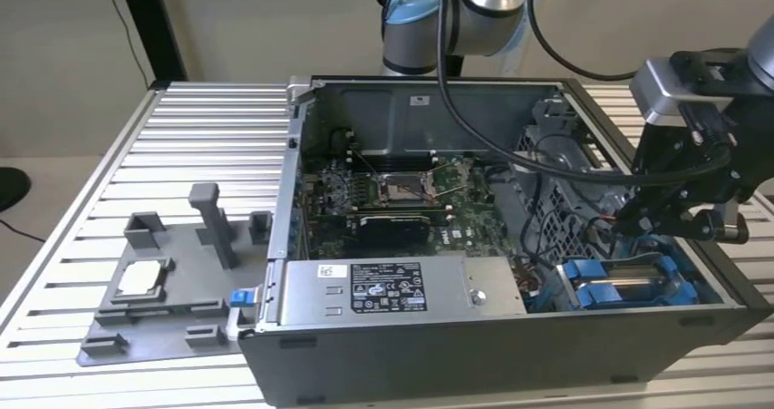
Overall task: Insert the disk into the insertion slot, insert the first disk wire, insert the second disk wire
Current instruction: 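Insert the first disk wire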
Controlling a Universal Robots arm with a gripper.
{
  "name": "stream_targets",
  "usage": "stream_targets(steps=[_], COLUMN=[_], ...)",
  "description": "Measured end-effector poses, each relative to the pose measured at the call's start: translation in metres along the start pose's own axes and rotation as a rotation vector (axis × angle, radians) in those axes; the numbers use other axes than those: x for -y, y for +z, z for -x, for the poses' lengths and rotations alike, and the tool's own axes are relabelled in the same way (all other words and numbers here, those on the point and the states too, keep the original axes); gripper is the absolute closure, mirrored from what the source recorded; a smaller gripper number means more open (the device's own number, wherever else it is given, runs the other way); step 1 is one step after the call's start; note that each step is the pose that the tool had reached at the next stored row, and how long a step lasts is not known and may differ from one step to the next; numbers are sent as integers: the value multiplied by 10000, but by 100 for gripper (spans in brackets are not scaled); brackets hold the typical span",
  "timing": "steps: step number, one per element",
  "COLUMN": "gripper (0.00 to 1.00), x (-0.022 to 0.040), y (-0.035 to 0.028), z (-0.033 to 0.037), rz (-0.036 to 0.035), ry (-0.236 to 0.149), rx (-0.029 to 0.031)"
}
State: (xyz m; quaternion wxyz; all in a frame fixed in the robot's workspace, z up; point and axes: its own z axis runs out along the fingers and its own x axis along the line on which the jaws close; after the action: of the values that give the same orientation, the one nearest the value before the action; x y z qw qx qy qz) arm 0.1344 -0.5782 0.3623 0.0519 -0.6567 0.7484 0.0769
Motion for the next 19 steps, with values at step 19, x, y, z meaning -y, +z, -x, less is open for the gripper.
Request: stream_targets(steps=[19], gripper=[100], x=[6], y=[77], z=[-13], rz=[-316], ry=[-606], rx=[-1593])
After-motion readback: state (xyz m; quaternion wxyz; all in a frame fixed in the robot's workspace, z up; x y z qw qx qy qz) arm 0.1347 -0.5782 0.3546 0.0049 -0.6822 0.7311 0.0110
